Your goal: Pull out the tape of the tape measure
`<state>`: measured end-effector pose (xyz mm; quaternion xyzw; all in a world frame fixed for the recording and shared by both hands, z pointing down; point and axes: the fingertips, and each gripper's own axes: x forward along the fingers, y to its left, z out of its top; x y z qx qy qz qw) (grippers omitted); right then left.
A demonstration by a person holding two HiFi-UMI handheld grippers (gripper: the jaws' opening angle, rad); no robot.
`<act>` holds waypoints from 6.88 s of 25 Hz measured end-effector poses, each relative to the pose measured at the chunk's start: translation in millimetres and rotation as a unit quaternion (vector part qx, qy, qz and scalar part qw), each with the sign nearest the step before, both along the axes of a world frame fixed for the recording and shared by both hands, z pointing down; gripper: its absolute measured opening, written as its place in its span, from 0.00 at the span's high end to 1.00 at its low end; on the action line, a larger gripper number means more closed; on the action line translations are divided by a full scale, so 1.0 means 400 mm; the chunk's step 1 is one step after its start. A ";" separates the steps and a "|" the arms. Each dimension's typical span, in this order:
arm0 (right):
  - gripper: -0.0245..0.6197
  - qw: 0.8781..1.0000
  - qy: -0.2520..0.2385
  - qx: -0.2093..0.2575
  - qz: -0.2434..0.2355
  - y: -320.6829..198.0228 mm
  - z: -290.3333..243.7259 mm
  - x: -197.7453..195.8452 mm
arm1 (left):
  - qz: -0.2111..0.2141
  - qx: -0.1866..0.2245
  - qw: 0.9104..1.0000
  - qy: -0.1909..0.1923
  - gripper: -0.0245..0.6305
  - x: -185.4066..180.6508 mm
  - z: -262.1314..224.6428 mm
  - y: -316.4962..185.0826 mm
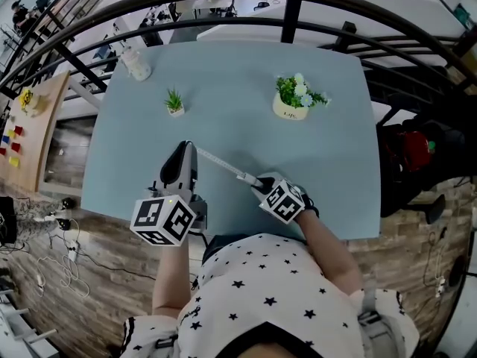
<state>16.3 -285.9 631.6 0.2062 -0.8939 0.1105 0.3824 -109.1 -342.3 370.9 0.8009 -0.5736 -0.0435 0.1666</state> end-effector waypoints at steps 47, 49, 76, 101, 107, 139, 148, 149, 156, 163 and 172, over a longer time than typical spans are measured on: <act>0.81 1.000 0.001 0.003 0.001 0.001 0.001 0.003 | -0.010 -0.020 0.999 -0.030 0.91 -0.028 0.054 -0.010; 0.81 1.000 0.001 0.003 0.002 0.001 0.000 0.003 | -0.009 -0.027 0.999 -0.037 0.91 -0.027 0.068 -0.010; 0.81 1.000 0.001 0.001 0.004 0.000 0.002 0.000 | 0.071 -0.179 0.973 -0.130 0.91 0.069 0.437 0.058; 0.82 1.000 -0.001 0.004 0.007 -0.009 0.006 0.001 | 0.176 -0.303 0.913 -0.208 0.91 0.142 0.644 0.156; 0.82 1.000 0.003 0.004 0.008 -0.007 0.004 -0.001 | 0.185 -0.316 0.907 -0.208 0.91 0.142 0.658 0.170; 0.62 0.962 -0.154 0.064 0.217 0.167 -0.229 0.021 | 0.116 -0.152 0.980 -0.050 0.78 0.083 0.358 0.330; 0.69 0.942 -0.222 0.061 0.245 0.388 -0.348 -0.014 | 0.104 -0.098 0.989 -0.034 0.78 0.036 0.270 0.508; 0.73 0.941 -0.222 0.066 0.246 0.411 -0.361 -0.016 | 0.103 -0.095 0.990 -0.035 0.78 0.033 0.263 0.530; 0.95 0.939 -0.205 0.105 0.255 0.573 -0.437 -0.026 | 0.096 -0.079 0.991 -0.045 0.81 0.010 0.219 0.701; 0.95 0.940 -0.205 0.134 0.238 0.703 -0.477 -0.065 | 0.092 -0.073 0.992 -0.040 0.86 -0.016 0.194 0.830; 0.95 0.940 -0.210 0.142 0.228 0.814 -0.498 -0.091 | 0.098 -0.068 0.992 -0.037 0.93 -0.028 0.171 0.945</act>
